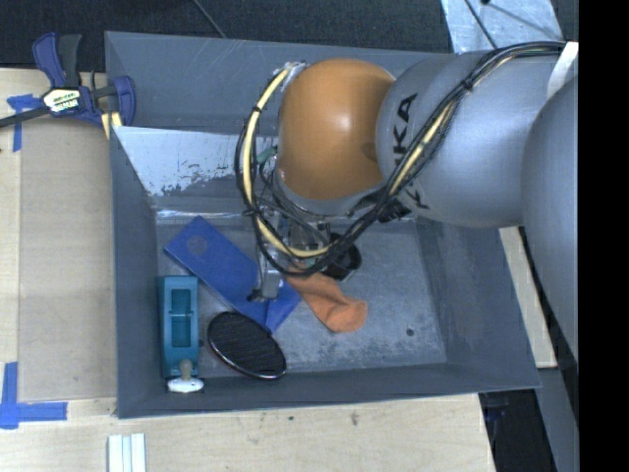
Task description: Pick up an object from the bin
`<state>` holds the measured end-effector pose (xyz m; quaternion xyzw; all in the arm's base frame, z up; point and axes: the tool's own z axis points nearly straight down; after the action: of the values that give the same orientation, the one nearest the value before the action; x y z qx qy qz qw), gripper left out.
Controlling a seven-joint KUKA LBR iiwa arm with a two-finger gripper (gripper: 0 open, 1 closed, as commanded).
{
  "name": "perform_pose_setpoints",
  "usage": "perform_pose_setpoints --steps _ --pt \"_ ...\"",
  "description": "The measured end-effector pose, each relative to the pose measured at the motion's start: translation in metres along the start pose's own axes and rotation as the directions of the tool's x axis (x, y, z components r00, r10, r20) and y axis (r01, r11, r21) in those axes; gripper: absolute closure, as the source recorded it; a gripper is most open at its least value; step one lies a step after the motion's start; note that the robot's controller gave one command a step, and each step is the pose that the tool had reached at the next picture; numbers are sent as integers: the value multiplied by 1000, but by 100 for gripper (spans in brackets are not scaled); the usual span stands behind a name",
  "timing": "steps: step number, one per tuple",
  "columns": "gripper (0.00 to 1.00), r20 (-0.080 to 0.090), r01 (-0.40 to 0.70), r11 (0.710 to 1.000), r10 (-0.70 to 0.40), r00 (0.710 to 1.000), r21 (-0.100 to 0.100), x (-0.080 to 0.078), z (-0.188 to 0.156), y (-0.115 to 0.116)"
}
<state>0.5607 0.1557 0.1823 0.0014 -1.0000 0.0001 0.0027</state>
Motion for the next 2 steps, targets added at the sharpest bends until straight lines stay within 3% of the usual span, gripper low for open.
perform_pose_setpoints --steps 1,2 --pt "0 8 -2 1000 2 1000 -1 -2 -5 -1" --pt "0 15 10 1000 -10 1000 -3 15 39 -32"
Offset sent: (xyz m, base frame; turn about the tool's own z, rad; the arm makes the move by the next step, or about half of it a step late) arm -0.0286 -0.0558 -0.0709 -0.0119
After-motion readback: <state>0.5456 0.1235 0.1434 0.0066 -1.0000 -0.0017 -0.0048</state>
